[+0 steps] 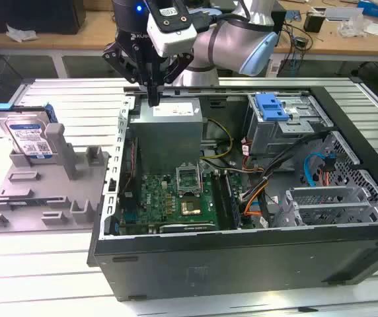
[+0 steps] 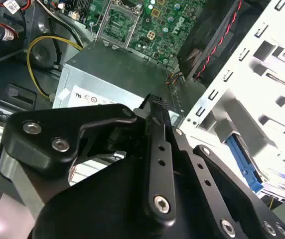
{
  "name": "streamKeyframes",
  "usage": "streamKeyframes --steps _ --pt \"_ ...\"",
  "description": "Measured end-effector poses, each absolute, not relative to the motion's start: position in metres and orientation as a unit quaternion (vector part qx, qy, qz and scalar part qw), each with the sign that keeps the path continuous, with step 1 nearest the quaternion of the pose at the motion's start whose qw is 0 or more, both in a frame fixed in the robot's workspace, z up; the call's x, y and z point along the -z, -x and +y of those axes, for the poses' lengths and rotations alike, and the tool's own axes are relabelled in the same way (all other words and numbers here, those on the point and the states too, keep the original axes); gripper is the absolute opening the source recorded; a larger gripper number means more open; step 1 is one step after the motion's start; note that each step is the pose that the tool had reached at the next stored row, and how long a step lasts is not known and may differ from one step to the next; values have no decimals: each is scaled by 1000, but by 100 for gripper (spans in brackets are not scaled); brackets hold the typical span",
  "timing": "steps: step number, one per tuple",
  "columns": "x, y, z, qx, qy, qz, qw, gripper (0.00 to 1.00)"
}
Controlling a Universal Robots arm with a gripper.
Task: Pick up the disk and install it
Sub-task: 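Reach for the disk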
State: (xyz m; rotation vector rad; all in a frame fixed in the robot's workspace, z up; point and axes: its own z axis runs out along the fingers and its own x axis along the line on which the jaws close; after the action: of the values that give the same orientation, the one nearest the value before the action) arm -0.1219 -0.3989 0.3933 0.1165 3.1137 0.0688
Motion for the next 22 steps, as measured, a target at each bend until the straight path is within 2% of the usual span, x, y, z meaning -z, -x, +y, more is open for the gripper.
streamKeyframes --steps 22 --pt "-393 139 -392 -22 -39 999 12 11"
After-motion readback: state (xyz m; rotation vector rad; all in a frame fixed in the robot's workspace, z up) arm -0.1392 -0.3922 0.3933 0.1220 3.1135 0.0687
